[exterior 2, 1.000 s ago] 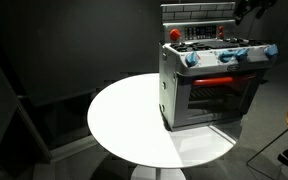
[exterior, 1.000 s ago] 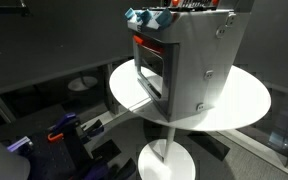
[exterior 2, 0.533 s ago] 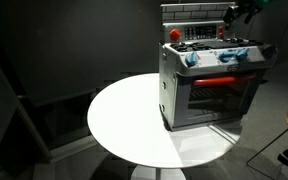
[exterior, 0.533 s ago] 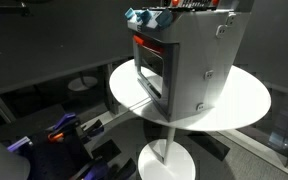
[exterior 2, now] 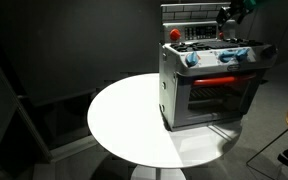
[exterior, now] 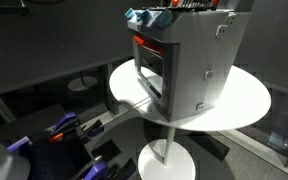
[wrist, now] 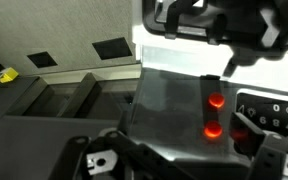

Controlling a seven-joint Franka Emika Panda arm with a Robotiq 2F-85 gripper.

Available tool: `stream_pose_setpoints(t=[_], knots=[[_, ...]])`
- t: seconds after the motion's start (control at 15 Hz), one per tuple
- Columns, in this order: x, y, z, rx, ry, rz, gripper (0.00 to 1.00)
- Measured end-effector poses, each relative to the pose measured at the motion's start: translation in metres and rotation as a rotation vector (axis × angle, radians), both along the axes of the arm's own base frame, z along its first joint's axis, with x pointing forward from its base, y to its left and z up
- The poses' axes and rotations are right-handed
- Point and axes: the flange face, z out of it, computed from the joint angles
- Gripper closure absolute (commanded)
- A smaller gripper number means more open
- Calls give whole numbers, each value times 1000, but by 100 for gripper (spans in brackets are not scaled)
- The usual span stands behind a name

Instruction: Press a button on the stove

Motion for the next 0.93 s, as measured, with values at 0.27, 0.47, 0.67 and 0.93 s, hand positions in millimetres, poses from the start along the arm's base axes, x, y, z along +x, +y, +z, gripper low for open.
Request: stream_pose_setpoints(t=[0.27,0.47,0.67,0.93], knots=[[3,-3,4,-3,-9,-5,0],[3,-6,4,-3,-7,-10,0],[3,-6,4,-3,-6,-12,0],[3,-6,4,-3,-7,-11,0]])
